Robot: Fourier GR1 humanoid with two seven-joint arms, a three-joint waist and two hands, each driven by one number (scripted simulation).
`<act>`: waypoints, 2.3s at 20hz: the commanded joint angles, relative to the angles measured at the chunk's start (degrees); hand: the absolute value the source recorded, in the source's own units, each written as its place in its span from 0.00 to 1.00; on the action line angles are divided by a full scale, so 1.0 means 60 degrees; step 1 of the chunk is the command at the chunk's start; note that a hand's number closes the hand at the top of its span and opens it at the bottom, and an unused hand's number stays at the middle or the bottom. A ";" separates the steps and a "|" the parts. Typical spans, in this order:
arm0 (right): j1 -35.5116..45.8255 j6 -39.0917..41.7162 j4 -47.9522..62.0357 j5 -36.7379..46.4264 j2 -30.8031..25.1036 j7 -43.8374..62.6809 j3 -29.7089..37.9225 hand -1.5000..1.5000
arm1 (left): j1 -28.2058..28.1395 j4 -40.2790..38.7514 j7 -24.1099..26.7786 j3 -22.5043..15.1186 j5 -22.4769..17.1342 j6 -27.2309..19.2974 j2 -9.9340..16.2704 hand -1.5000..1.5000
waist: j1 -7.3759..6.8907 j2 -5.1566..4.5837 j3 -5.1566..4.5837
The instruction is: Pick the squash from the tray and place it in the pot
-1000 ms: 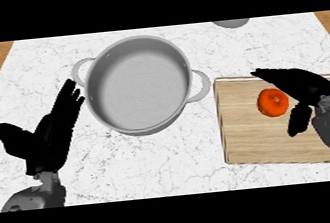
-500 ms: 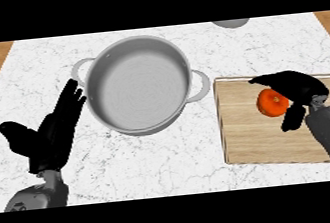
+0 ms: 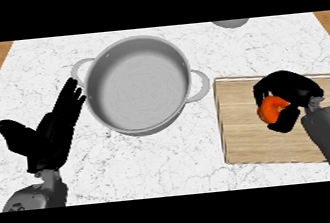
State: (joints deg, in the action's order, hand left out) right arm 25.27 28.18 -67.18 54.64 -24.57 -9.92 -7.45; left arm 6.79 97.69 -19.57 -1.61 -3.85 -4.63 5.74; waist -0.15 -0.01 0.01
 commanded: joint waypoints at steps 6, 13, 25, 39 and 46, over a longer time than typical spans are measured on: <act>-0.0439 -0.0535 -0.0838 0.0363 0.2023 0.3372 0.0757 1.00 | -0.0352 0.0199 0.0008 -0.0089 0.0233 -0.0165 -0.0217 0.50 | 0.0170 0.0125 -0.0024; -0.1196 -0.3007 -0.1688 0.1755 0.4034 0.7827 0.1042 1.00 | -0.0266 0.0005 -0.0154 0.0334 0.0170 -0.0318 -0.0045 0.50 | 0.0754 0.0410 -0.0091; 0.0686 -0.3486 -0.5324 0.4089 0.4090 1.4213 -0.3653 1.00 | 0.0182 -0.0256 -0.0264 0.0012 0.0209 -0.0043 -0.0049 0.50 | 0.0029 0.0323 -0.0068; 0.4848 -0.2288 -0.4910 0.3351 0.4086 1.5847 -0.3684 1.00 | 0.0342 -0.0283 -0.0157 -0.0144 -0.0032 0.0311 -0.0127 0.50 | -0.0640 0.0101 -0.0054; 0.5833 -0.3099 -0.2990 0.2791 0.4087 1.5850 -0.2697 1.00 | 0.0655 -0.0426 -0.0123 -0.0396 0.0273 0.0063 -0.0379 0.50 | -0.0740 -0.0031 -0.0043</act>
State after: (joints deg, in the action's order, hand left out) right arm 55.77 9.85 -91.08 73.22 -0.90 70.75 -25.70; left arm 10.48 95.32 -20.34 -2.82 -3.13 -3.68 4.34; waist -3.91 0.15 -0.27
